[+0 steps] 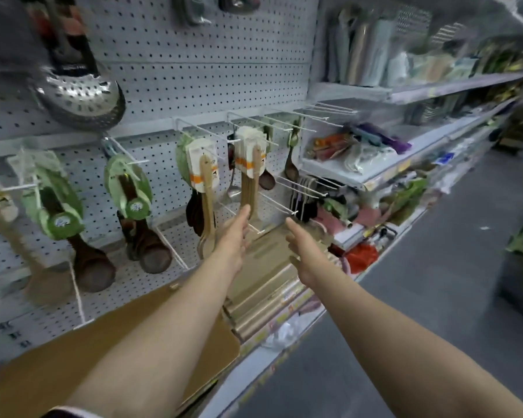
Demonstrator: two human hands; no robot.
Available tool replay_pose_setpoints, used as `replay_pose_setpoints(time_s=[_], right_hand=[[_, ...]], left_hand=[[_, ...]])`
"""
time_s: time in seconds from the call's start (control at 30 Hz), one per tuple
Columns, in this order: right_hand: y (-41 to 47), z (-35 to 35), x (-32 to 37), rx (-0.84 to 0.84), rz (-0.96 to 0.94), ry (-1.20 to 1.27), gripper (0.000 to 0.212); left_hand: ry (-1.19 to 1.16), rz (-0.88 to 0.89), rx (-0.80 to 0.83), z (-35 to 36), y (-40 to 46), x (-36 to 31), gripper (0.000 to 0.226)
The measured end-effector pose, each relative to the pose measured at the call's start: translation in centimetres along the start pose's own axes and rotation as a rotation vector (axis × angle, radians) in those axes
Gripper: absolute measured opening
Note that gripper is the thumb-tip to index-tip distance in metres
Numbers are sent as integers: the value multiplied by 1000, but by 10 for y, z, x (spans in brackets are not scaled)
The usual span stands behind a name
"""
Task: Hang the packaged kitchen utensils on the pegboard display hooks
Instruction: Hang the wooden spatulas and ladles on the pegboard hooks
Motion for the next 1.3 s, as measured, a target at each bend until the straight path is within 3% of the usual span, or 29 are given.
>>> replay_pose_setpoints(time_s=[0.07, 0.13, 0.3, 0.4, 0.53, 0.73, 0.9, 1.07, 1.3], right_hand=[[30, 1, 4, 22, 3, -7, 65], [60, 5, 8, 67, -23, -7, 66], [136, 20, 25, 164, -89, -17, 40], [189, 38, 48, 213, -137, -62, 38], [250, 63, 79, 272, -142, -114, 55], [304, 91, 87, 412, -152, -137, 90], [327, 105, 91, 516, -152, -129, 88], [334, 116, 91, 643, -129, -133, 88], [327, 114, 68, 807, -74, -166, 74]], left_hand=[[6, 28, -47, 17, 25, 0, 21], [6, 53, -79, 35, 51, 1, 23], [-2, 92, -187, 80, 123, -9, 69], [-54, 163, -236, 104, 171, -23, 81], [-42, 269, -328, 114, 221, -43, 97], [35, 386, -360, 118, 266, -58, 97], [76, 408, -322, 126, 277, -57, 109], [160, 419, -280, 128, 270, -55, 91], [106, 379, -220, 135, 258, -60, 60]])
Point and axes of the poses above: each hand's wrist, its own y-axis towards the middle knuckle, its own z-axis out of the palm, x = y × z, the point moved 4 cm from there along y, towards the middle knuckle, and after that the axes turned 11 degrees about -x, right-handed, at the moved point
